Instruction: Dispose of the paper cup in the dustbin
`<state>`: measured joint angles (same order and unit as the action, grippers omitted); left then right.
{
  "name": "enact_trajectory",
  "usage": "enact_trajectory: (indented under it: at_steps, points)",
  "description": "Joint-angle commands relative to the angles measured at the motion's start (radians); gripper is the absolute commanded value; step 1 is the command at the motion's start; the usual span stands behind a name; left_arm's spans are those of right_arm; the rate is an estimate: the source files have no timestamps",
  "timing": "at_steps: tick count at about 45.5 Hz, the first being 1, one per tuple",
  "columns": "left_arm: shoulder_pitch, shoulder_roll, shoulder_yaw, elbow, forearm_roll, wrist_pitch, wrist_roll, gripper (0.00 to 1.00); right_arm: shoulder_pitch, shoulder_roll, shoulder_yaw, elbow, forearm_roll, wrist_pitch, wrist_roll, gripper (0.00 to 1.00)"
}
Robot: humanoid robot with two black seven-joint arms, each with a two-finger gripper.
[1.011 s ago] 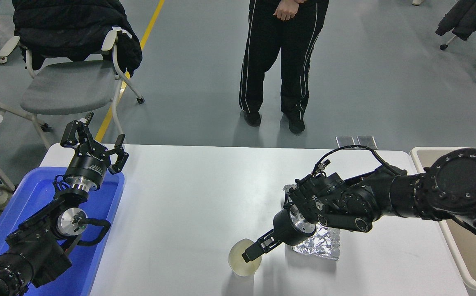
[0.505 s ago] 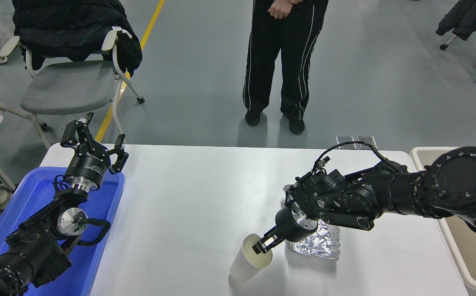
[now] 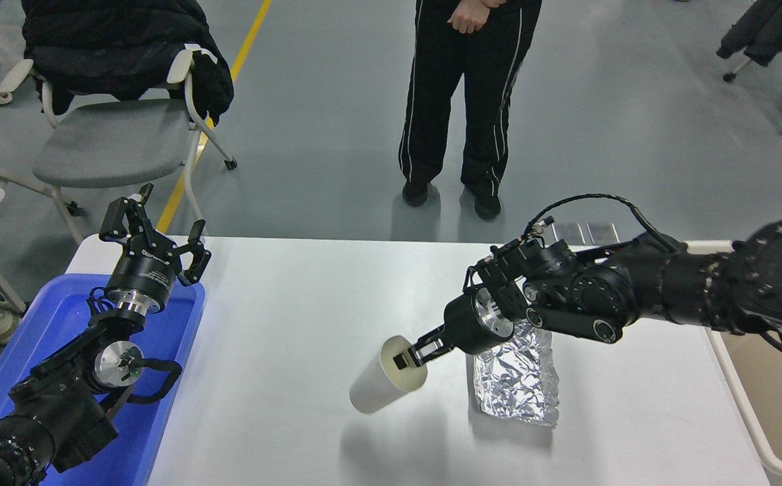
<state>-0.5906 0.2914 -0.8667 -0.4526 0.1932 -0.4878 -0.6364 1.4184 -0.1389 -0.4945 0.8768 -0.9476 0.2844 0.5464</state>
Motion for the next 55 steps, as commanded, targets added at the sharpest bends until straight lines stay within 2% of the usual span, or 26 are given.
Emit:
enact_trajectory:
  at_steps: [1, 20, 32, 39, 55]
  points:
    - [0.000, 0.000, 0.000, 0.000, 0.000, 0.000, 0.001, 1.00, 0.016, -0.102, 0.174, 0.001, 0.073, 0.006, 0.007, 0.00]
    - [0.000, 0.000, 0.000, 0.000, 0.000, 0.000, 0.001, 1.00, 0.014, -0.177, 0.283, -0.042, 0.234, 0.006, 0.004, 0.00]
    - [0.000, 0.000, 0.000, 0.000, 0.000, 0.000, 0.001, 1.00, -0.004, -0.218, 0.283, -0.235, 0.369, 0.009, 0.004, 0.00]
    - [0.000, 0.000, 0.000, 0.000, 0.000, 0.000, 0.000, 1.00, -0.027, -0.248, 0.281, -0.415, 0.464, 0.010, -0.002, 0.00]
    - [0.000, 0.000, 0.000, 0.000, 0.000, 0.000, 0.001, 1.00, -0.124, -0.360, 0.278, -0.780, 0.615, 0.088, -0.010, 0.00]
